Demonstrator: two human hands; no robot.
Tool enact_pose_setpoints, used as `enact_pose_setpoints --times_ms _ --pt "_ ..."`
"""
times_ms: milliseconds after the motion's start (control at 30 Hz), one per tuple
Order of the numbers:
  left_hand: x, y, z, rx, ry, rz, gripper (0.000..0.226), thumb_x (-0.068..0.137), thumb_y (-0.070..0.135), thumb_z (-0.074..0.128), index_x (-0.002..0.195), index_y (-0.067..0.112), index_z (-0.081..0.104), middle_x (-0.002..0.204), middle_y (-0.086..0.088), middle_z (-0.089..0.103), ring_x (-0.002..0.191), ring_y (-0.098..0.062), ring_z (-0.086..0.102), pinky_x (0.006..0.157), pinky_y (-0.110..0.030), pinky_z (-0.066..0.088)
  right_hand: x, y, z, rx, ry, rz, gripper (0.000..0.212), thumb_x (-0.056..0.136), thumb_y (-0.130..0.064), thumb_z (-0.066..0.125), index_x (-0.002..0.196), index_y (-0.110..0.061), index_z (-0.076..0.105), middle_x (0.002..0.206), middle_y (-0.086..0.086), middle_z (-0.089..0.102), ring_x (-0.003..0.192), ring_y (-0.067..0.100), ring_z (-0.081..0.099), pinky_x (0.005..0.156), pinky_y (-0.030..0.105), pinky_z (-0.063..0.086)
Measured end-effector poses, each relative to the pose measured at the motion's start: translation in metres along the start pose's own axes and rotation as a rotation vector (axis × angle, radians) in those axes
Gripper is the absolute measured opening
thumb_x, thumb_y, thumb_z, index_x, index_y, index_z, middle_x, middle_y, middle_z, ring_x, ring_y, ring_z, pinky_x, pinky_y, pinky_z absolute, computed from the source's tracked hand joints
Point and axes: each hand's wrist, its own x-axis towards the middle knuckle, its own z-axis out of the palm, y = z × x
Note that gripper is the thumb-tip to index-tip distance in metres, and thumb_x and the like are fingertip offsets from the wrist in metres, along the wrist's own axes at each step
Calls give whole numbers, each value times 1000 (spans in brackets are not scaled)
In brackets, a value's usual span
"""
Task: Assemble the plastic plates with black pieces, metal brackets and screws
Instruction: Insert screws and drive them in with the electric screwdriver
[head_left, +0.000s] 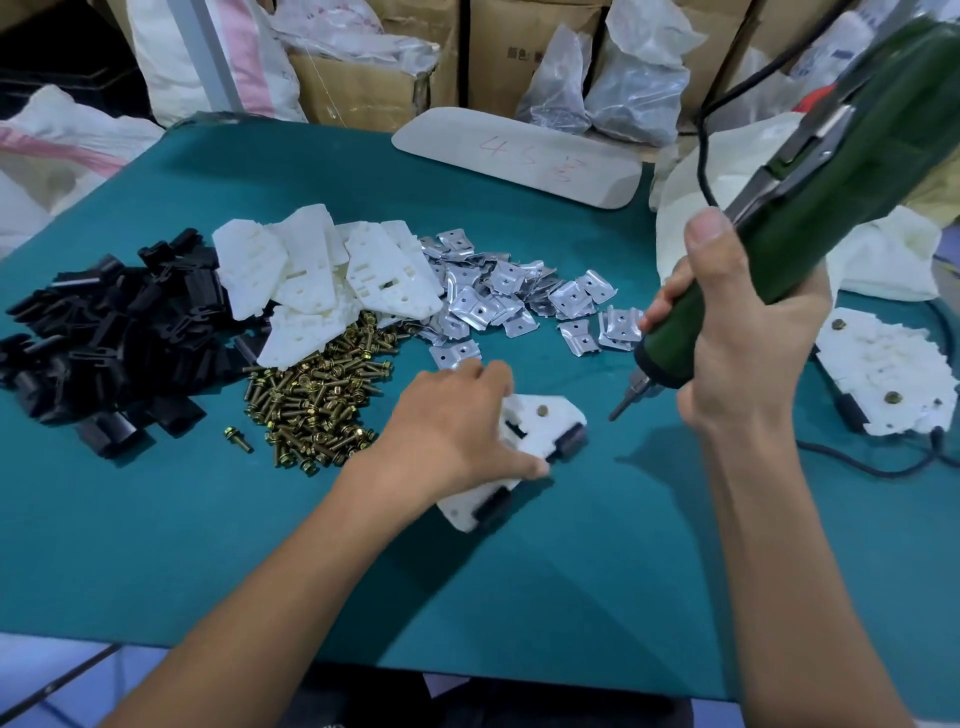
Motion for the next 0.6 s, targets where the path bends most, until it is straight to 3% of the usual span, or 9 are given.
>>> enact_pose_setpoints --times_ms 100,167,233,267,367,467,600 --pt "-2 5 -4 290 143 -170 69 79 88 41 73 19 43 70 4 53 62 -18 48 75 -34 32 0 -2 -4 -1 19 -9 46 80 -35 84 97 -4 54 73 19 49 46 25 50 49 32 47" --pt "-8 5 0 262 189 -175 66 89 80 35 64 19 42 58 3 45 51 -17 37 74 -33 32 -1 -2 -6 2 18 -9 45 81 -34 84 96 -5 53 72 19 50 47 25 50 50 31 47" --pt "-15 1 7 71 262 -46 59 88 79 38 74 24 53 68 6 53 65 -18 47 82 -35 37 -2 -1 -6 4 17 2 42 81 -32 84 94 -6 53 70 16 50 46 25 49 49 31 47" --pt "-19 -1 9 -29 267 35 58 83 83 42 89 27 57 85 9 58 83 -16 51 87 -34 35 -3 -1 -6 2 17 8 40 80 -31 83 92 -7 54 70 15 51 46 24 49 48 31 47" --pt "-25 -3 21 -139 58 120 93 64 95 48 136 36 40 129 14 45 122 -12 38 98 -30 24 -6 2 -5 -3 15 27 34 80 -31 84 89 -13 56 70 13 53 46 24 50 49 31 48" --pt "-23 -5 37 -109 75 130 95 66 89 53 142 34 37 133 13 47 123 -13 39 97 -30 25 -8 6 -2 10 10 31 31 80 -31 83 87 -16 58 66 8 56 46 24 51 49 31 48" --pt "-20 -15 43 -152 147 208 91 72 81 46 147 31 42 135 13 51 122 -9 39 95 -26 24 -11 14 4 7 21 32 24 80 -25 78 84 -14 56 60 3 56 42 23 50 48 31 48"
